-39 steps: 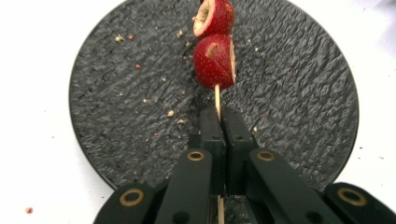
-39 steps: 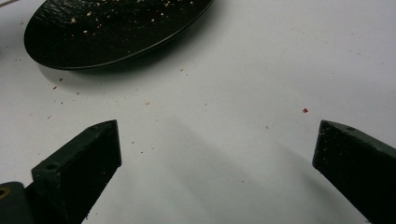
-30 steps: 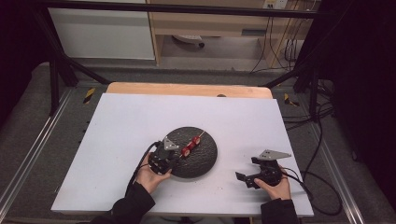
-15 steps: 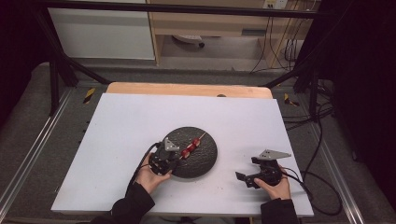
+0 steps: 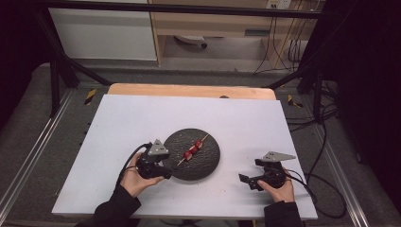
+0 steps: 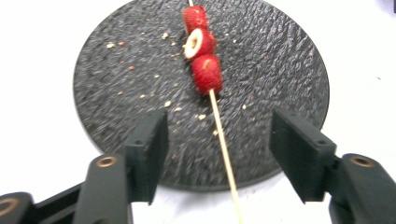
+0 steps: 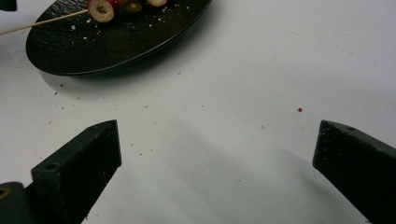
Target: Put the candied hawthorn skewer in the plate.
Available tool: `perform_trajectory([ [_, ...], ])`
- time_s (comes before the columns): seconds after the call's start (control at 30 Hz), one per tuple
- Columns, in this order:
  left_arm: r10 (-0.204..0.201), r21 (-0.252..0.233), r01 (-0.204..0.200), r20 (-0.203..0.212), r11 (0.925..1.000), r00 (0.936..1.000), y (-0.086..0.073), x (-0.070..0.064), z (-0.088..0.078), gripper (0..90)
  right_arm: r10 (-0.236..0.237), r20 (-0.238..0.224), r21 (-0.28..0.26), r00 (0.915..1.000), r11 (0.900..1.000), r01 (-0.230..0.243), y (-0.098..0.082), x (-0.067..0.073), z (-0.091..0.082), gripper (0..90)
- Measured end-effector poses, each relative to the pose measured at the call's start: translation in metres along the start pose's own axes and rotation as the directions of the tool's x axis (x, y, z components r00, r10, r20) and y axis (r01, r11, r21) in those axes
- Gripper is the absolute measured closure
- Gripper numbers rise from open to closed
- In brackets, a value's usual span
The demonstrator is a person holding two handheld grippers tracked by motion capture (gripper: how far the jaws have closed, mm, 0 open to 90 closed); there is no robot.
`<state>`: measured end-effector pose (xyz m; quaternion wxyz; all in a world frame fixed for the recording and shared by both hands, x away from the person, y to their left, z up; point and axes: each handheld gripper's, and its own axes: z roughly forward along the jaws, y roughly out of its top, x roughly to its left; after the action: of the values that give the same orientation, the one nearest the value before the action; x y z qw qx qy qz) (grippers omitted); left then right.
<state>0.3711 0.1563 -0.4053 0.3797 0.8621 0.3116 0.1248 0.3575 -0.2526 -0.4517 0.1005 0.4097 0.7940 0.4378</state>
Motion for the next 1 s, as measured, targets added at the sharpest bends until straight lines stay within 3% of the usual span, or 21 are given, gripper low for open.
perform_trajectory([
  [0.17, -0.017, 0.003, 0.017, -0.025, 0.9999, 0.9996, -0.012, 0.013, -0.016, 21.9, -0.003, -0.001, 0.0, 1.0, 1.0, 0.003, 0.0, 0.0, -0.001, 1.4],
  [0.33, -0.065, 0.0, 0.065, -0.063, 0.9979, 0.9959, -0.028, 0.025, -0.03, 12.4, 0.001, 0.0, 0.001, 1.0, 1.0, -0.001, 0.0, 0.0, -0.001, 1.0],
  [0.77, -0.154, -0.063, 0.147, -0.119, 0.9872, 0.981, -0.082, 0.05, -0.053, 10.6, 0.004, 0.006, 0.007, 1.0, 1.0, -0.004, 0.0, 0.0, 0.0, 0.6],
  [1.0, -0.162, -0.061, 0.155, -0.135, 0.986, 0.9775, -0.106, 0.057, -0.056, 10.6, 0.002, 0.01, 0.01, 0.9999, 1.0, -0.002, -0.001, 0.0, 0.001, 0.6],
])
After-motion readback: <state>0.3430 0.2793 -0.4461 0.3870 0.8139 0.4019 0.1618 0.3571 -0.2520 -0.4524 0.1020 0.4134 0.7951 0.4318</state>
